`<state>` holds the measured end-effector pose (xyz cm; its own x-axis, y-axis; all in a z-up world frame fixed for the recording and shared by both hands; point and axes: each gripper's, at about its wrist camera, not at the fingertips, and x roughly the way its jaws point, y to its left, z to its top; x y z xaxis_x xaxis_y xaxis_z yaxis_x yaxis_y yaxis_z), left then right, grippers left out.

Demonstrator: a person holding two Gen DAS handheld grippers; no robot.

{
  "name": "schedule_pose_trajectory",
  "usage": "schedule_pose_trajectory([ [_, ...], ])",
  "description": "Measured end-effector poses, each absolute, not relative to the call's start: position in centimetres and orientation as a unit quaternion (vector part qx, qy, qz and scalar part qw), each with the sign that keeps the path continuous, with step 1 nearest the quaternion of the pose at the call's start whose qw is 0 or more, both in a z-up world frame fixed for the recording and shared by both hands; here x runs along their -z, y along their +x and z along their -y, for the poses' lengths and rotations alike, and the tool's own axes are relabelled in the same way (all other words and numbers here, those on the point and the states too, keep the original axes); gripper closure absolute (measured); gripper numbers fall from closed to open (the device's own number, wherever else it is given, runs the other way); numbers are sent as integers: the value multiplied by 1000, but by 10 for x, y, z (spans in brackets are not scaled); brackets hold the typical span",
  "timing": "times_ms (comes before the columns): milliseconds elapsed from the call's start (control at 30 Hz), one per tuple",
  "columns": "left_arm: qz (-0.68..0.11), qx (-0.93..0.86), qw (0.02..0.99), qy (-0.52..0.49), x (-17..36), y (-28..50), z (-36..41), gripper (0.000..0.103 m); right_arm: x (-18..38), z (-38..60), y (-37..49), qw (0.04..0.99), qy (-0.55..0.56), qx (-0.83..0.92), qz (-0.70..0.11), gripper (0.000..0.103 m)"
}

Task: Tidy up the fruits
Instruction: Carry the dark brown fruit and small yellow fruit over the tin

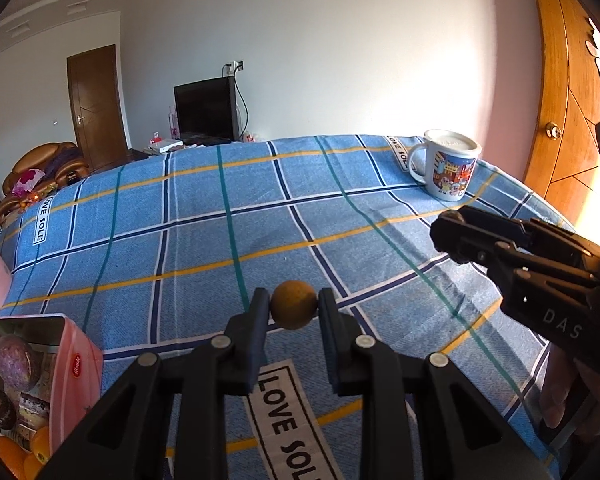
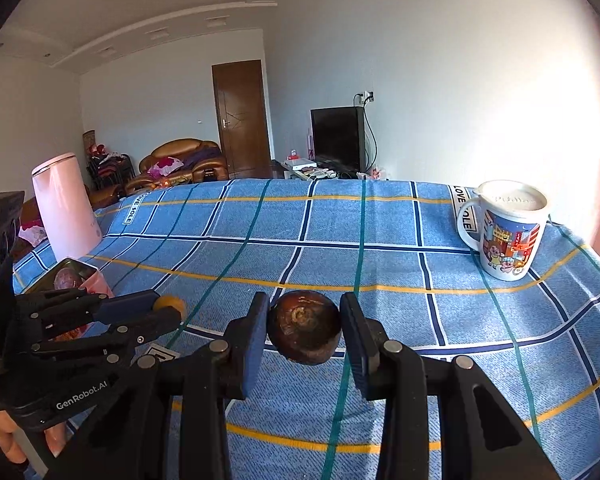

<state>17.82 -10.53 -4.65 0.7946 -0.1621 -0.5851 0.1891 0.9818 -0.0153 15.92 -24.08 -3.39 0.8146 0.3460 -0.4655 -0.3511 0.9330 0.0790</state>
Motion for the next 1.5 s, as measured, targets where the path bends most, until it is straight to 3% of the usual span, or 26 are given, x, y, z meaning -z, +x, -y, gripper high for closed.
schedule_pose_trajectory([
  [900,-215,67,974,27,31,135,94,76,22,232,120,971,-29,-185,-151,65],
  [1500,-207,52,977,-2,29,101,48,76,12,192,90,961,-24,-238,-139,65],
])
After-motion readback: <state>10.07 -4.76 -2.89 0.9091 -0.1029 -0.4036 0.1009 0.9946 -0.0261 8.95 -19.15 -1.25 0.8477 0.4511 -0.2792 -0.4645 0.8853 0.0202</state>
